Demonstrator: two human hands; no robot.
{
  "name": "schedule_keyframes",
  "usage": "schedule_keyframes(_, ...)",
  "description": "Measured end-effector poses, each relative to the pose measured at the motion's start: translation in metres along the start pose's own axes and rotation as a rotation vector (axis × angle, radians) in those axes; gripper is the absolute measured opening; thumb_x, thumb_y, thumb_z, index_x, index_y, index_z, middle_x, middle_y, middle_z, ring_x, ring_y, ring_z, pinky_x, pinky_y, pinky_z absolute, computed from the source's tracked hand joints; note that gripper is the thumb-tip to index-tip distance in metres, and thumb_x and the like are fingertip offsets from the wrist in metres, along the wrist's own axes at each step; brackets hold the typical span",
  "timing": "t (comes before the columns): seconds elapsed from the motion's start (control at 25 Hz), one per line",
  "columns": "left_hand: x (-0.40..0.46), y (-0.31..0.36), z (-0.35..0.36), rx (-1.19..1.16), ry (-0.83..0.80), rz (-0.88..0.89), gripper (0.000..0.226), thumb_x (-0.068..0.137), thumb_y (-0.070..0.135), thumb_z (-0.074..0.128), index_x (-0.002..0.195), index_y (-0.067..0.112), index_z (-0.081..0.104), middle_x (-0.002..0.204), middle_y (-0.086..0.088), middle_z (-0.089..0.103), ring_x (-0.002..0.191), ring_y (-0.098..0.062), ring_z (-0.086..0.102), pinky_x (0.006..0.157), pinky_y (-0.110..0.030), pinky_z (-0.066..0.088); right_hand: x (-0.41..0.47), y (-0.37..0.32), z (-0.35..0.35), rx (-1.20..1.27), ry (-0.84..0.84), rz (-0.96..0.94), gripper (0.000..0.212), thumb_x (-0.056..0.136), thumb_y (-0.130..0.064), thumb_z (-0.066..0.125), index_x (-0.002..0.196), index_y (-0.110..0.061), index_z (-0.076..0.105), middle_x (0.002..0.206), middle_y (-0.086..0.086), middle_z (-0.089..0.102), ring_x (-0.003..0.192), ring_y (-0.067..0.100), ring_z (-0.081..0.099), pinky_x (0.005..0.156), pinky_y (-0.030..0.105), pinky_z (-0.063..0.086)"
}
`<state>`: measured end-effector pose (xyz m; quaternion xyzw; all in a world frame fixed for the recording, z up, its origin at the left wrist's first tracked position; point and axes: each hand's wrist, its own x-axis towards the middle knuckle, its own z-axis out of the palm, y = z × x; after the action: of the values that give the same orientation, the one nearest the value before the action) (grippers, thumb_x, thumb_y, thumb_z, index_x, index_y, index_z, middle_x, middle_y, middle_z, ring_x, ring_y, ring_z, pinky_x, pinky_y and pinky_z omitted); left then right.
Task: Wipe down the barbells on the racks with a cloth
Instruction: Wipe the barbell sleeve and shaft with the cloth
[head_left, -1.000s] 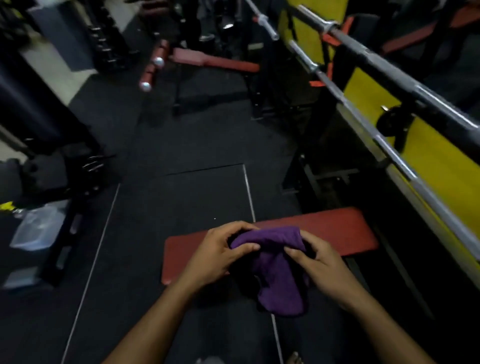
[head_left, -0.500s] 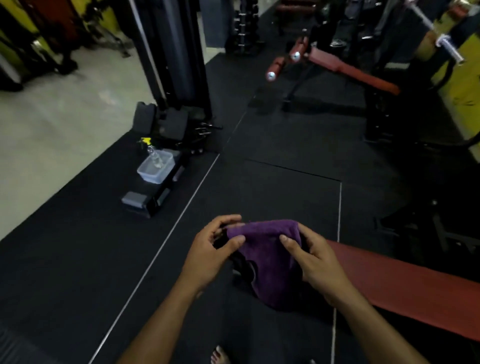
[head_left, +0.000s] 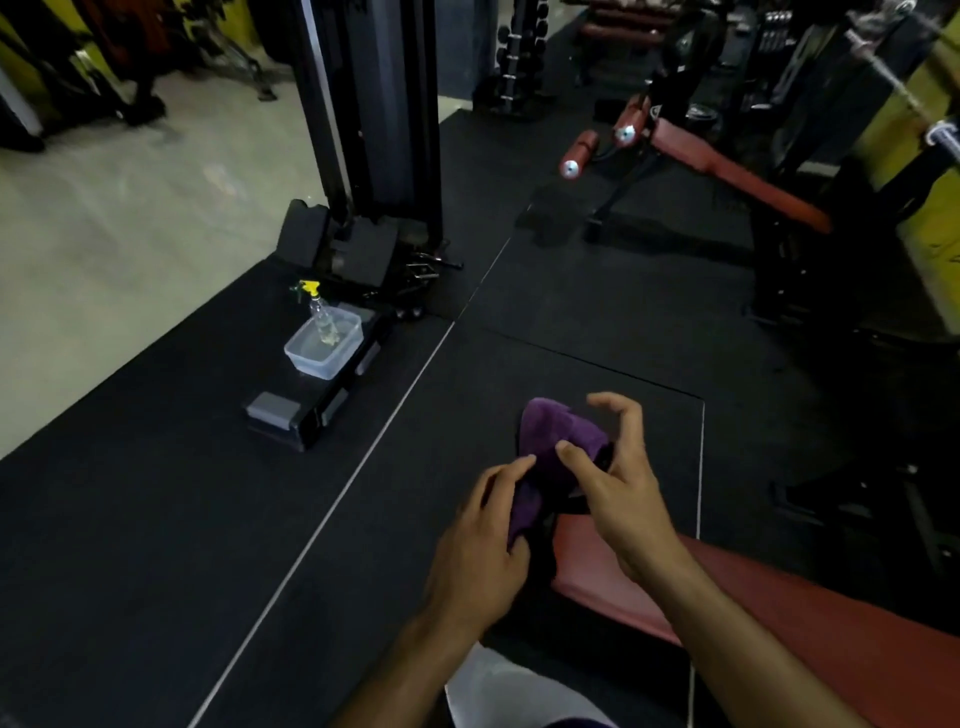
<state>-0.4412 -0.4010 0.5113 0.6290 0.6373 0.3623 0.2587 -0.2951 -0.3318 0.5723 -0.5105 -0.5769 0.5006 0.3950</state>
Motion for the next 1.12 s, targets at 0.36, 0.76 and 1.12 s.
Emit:
schedule_keyframes(0.36, 0.221, -0.056, -0.010, 0.212, -0.209, 0.432, 0.054, 0.089, 0.019, 0.055, 0.135, 0.041, 0.036, 0.150, 0.017, 0.033, 0.095, -0.015, 0.066, 0.066, -0.034, 0.058, 0.180, 0.002, -0.044, 0.104, 0.044, 0.139, 0.032, 0.090, 0.005, 0.066, 0.107, -0.020, 0.075, 0.108, 0.007, 0.073, 0.089, 0.020, 0.073, 0.077, 0.044, 0.063)
schedule_keyframes(0.76, 0.419, -0.028, 0.104, 0.089, -0.241, 0.511, 0.072, 0.073, 0.030, 0.084, 0.130, 0.026, 0.040, 0.141, 0.002, 0.049, 0.110, -0.020, 0.065, 0.076, -0.041, 0.060, 0.310, 0.006, -0.113, 0.019, 0.602, 0.105, 0.018, 0.088, -0.011, 0.075, 0.099, -0.025, 0.077, 0.096, -0.009, 0.075, 0.096, 0.009, 0.072, 0.080, 0.035, 0.063)
schedule_keyframes(1.12, 0.607, 0.002, 0.204, 0.024, -0.559, 0.806, 0.051, 0.090, 0.051, 0.063, 0.133, 0.036, 0.040, 0.144, 0.010, 0.039, 0.117, -0.006, 0.054, 0.078, -0.029, 0.060, 0.413, 0.004, -0.195, 0.253, 1.156, 0.166, 0.008, 0.090, -0.012, 0.074, 0.092, -0.019, 0.079, 0.088, 0.008, 0.076, 0.075, 0.014, 0.072, 0.065, 0.027, 0.059)
